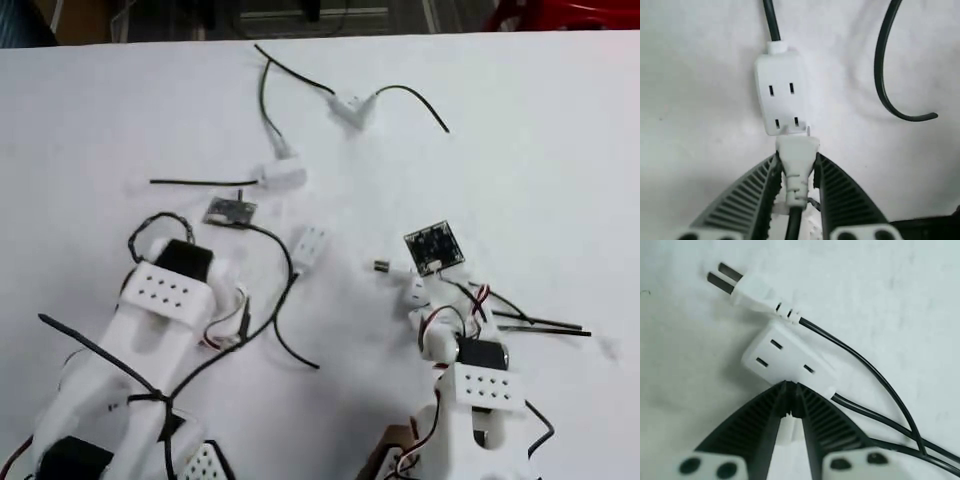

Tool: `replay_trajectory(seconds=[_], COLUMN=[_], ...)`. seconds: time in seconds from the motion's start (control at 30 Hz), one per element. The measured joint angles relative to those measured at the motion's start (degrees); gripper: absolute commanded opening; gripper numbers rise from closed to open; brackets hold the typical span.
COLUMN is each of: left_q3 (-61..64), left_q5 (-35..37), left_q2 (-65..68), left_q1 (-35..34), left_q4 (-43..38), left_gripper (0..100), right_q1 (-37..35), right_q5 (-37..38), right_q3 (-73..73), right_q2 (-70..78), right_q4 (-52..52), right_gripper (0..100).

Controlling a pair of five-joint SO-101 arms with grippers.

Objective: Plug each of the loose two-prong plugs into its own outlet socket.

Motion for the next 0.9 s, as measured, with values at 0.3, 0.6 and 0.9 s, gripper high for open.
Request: replay_trajectory(seconds=[0.3, 0.6, 0.9], left_q3=[0.0, 0.2, 0.9], left_q5=[0.0, 0.0, 0.0], left_q2=[0.0, 0.0, 0.0], left_q1=[-1.8, -5.7, -0.8], left_q4=[0.0, 0.0, -0.4], left_gripper=[2, 2, 2], right_q1=[0.0, 0.0, 0.0], right_q5=[0.0, 0.0, 0.0], right_q3=[0.0, 0.0, 0.0], right_q2=[0.0, 0.0, 0.0], right_q4=[0.0, 0.0, 0.0], right_gripper=[1.9, 1.9, 1.9])
